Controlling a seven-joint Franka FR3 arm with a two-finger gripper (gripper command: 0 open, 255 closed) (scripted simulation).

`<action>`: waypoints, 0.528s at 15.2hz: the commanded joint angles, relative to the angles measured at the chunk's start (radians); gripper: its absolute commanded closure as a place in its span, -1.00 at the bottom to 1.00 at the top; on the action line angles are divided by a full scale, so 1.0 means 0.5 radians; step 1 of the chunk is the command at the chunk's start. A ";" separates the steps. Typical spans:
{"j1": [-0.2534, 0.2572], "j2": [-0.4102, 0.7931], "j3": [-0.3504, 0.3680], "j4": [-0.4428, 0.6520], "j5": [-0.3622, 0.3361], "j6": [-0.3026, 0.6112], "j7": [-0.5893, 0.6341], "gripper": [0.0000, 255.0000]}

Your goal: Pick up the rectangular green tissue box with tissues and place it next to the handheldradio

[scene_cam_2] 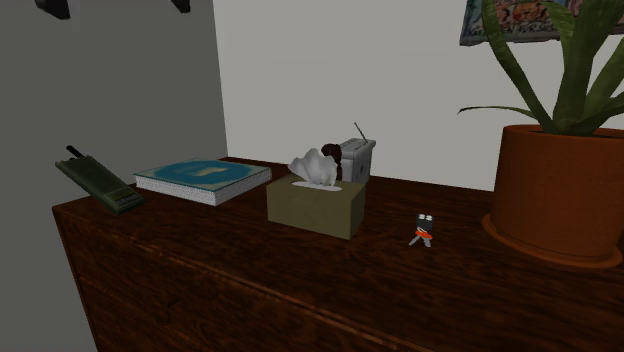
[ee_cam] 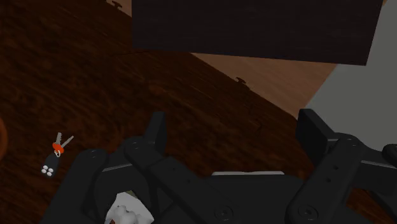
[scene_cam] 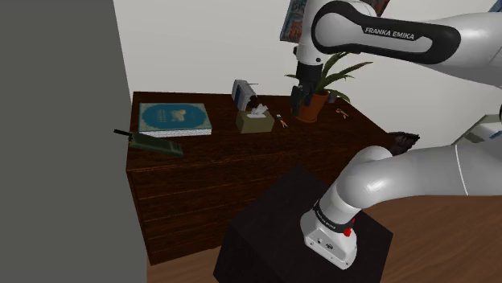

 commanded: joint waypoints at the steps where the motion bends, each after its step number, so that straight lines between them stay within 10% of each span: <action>1: 0.000 0.000 0.000 0.000 0.000 0.000 0.000 -1.00; 8: -0.002 0.251 -0.105 -0.151 -0.369 0.532 -0.337 -1.00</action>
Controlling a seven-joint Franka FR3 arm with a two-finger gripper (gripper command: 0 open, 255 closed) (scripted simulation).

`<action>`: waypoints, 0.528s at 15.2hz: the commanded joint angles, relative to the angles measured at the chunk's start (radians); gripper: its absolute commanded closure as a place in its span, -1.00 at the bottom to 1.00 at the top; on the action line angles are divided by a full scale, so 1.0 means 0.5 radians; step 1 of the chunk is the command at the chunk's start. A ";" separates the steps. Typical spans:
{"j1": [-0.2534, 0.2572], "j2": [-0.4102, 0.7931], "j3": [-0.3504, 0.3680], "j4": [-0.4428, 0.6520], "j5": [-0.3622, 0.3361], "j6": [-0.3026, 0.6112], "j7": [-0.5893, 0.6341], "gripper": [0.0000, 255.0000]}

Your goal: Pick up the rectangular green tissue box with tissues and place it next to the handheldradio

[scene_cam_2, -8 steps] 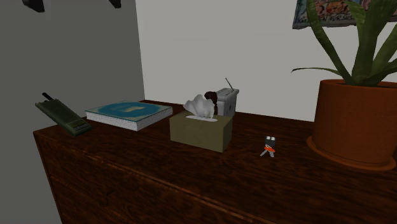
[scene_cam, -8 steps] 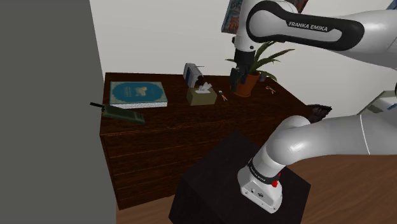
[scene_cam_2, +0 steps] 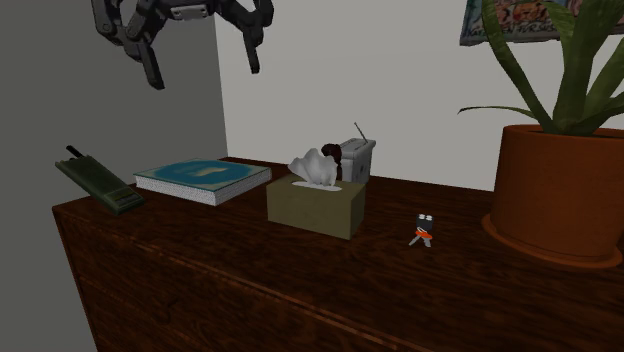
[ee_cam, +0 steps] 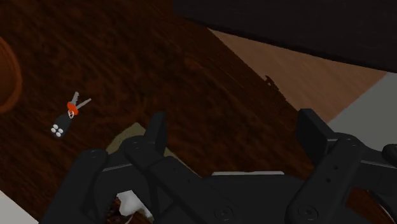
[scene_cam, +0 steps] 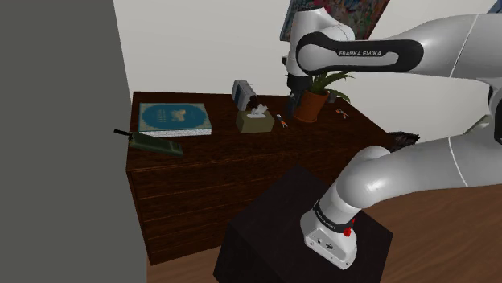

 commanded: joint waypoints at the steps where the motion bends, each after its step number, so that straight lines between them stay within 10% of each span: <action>1: -0.005 0.086 -0.029 -0.023 -0.109 0.159 -0.088 -1.00; 8: -0.051 0.485 -0.118 -0.013 -0.488 0.728 -0.299 -1.00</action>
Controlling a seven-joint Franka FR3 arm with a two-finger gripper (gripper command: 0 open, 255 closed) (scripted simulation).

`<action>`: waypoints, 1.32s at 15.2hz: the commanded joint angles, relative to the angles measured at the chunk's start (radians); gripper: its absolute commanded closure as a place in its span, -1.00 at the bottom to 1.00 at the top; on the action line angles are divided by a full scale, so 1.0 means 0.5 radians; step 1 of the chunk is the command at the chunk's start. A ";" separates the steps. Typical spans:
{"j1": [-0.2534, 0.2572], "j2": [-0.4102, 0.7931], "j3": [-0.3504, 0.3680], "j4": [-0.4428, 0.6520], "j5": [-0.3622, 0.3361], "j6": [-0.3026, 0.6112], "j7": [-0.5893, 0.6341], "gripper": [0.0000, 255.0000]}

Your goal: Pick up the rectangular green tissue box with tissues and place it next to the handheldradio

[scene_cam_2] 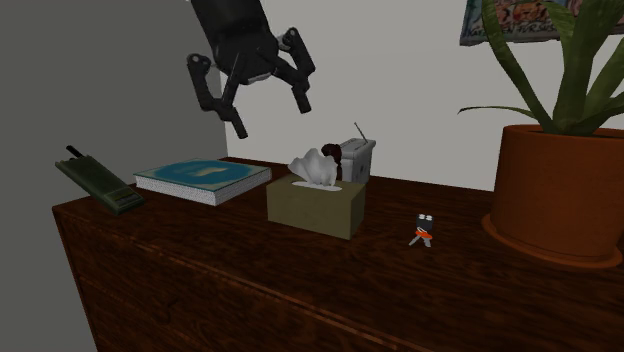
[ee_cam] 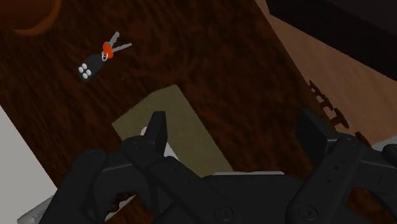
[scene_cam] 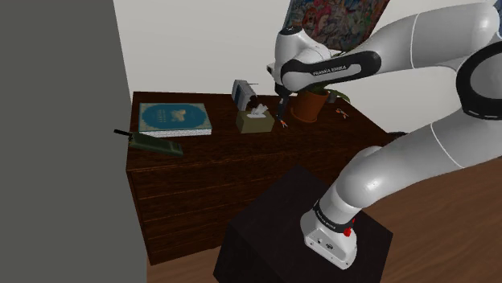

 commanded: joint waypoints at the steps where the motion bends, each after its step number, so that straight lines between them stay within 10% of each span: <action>1: -0.022 0.106 -0.026 0.009 -0.120 0.162 -0.057 -1.00; 11: -0.115 0.806 -0.083 0.331 -0.748 0.835 -0.114 -1.00; 20: -0.166 1.044 -0.141 0.417 -0.906 1.025 -0.026 -1.00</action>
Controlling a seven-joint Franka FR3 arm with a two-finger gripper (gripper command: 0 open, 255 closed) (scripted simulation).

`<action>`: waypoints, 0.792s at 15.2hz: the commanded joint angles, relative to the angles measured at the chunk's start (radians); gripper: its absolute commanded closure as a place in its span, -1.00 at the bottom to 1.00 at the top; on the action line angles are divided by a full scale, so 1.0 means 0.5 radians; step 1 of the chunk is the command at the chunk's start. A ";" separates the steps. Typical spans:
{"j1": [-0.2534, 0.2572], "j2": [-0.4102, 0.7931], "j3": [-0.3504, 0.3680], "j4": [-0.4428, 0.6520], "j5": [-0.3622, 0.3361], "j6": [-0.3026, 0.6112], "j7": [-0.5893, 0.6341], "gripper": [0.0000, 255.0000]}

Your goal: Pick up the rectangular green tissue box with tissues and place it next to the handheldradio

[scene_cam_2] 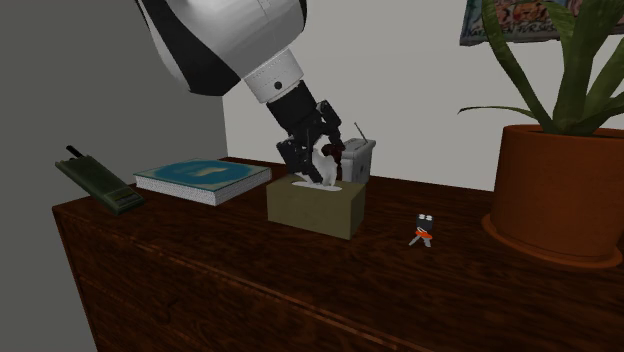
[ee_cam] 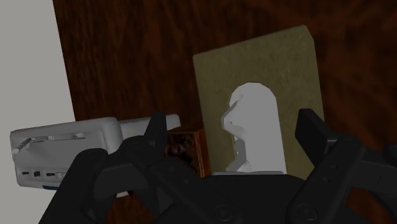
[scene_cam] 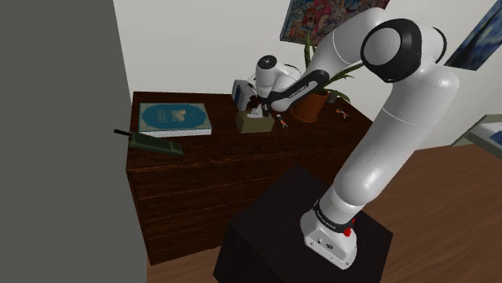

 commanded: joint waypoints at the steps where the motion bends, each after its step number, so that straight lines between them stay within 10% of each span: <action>1: -0.005 0.023 -0.006 0.006 -0.017 0.019 0.014 -1.00; 7: -0.005 0.023 -0.006 0.006 -0.016 0.019 0.014 -1.00; 8: -0.005 0.023 -0.006 0.006 -0.016 0.019 0.014 1.00; 12: -0.005 0.024 -0.006 0.006 -0.016 0.019 0.014 1.00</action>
